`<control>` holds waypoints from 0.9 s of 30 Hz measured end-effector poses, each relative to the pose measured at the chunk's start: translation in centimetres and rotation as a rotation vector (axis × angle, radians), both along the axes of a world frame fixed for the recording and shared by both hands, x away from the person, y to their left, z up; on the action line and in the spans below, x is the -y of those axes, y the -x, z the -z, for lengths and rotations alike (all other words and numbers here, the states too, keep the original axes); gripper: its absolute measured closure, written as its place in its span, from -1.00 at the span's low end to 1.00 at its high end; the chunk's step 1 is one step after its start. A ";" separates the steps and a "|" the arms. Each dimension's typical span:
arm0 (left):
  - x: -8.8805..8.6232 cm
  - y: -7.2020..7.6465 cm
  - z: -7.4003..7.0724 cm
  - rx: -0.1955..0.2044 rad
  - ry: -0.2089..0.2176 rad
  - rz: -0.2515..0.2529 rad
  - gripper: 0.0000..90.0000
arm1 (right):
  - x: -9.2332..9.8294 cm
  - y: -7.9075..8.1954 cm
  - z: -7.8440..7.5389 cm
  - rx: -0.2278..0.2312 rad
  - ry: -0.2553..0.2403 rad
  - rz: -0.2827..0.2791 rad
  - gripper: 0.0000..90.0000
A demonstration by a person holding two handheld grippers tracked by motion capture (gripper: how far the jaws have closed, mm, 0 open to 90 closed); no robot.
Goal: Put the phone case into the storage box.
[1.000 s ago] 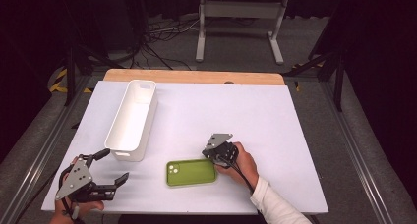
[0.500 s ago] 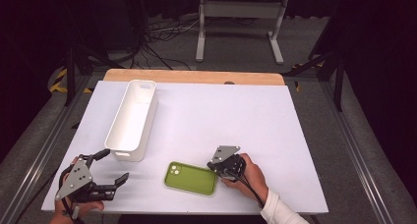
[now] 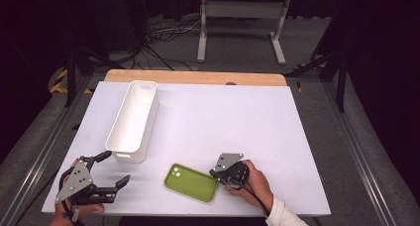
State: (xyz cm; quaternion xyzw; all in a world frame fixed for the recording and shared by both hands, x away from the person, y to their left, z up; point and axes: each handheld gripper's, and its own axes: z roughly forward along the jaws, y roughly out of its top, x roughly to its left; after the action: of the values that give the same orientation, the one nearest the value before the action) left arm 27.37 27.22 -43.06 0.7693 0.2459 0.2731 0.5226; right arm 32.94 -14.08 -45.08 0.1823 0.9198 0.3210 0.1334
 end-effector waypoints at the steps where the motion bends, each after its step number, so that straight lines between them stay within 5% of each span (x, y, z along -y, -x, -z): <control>1: 0.0 0.0 0.0 0.000 0.000 0.000 -0.78 | 0.0 0.0 0.0 0.000 0.000 0.000 1.00; 27: 0.2 0.0 0.0 -0.004 -0.008 0.006 -0.79 | -0.5 1.5 -0.1 -0.022 0.002 -0.051 0.99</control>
State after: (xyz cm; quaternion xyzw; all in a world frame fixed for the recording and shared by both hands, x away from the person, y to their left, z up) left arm 27.40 27.01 -43.09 0.7726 0.2436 0.2708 0.5200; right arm 31.48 -13.56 -45.00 0.1621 0.9259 0.3212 0.1155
